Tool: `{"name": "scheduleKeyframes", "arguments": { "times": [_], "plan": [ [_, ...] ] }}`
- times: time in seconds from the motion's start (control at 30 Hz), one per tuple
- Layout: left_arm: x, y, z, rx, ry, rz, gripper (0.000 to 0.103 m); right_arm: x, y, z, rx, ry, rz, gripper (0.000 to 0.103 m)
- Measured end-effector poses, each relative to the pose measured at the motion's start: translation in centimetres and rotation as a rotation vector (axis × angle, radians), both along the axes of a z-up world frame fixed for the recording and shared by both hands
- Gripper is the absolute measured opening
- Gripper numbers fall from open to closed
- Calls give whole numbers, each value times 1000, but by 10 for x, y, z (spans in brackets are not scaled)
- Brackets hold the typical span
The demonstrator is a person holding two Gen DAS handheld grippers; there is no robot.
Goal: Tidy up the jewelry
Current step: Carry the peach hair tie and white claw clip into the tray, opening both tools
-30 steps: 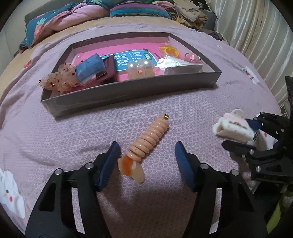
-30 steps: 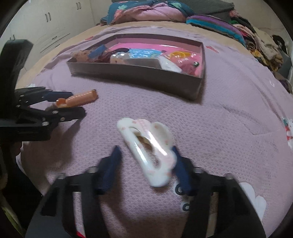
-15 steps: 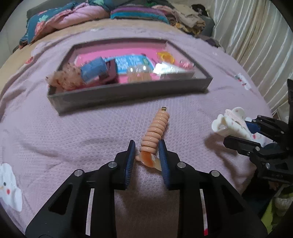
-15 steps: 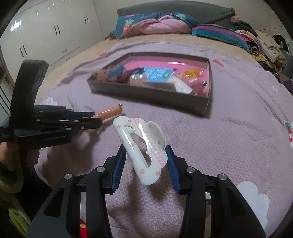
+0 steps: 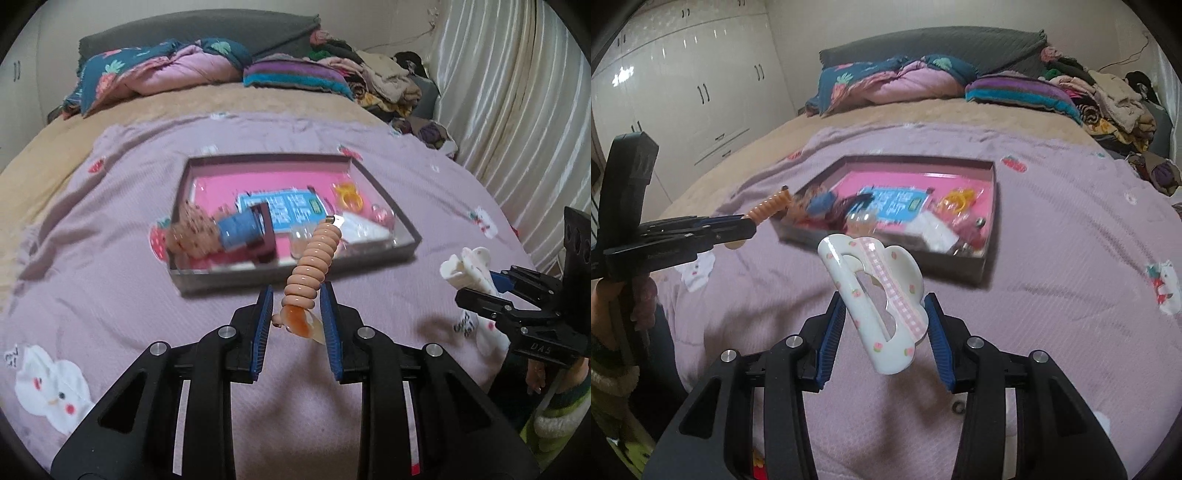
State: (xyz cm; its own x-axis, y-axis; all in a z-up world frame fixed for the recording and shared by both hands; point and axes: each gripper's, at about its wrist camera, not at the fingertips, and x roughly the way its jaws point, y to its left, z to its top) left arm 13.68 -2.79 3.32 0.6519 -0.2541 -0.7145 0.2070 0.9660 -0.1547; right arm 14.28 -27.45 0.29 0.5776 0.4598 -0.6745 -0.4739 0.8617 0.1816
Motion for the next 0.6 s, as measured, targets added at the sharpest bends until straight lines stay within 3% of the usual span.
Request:
{"name": "scheduleKeyframes", "arguments": {
  "times": [0.5, 0.6],
  "plan": [
    [51, -2, 20, 14, -40, 22, 18, 40, -10, 25, 17, -65, -63, 42],
    [61, -10, 19, 26, -43, 13, 18, 51, -10, 26, 15, -66, -67, 35]
  ]
}}
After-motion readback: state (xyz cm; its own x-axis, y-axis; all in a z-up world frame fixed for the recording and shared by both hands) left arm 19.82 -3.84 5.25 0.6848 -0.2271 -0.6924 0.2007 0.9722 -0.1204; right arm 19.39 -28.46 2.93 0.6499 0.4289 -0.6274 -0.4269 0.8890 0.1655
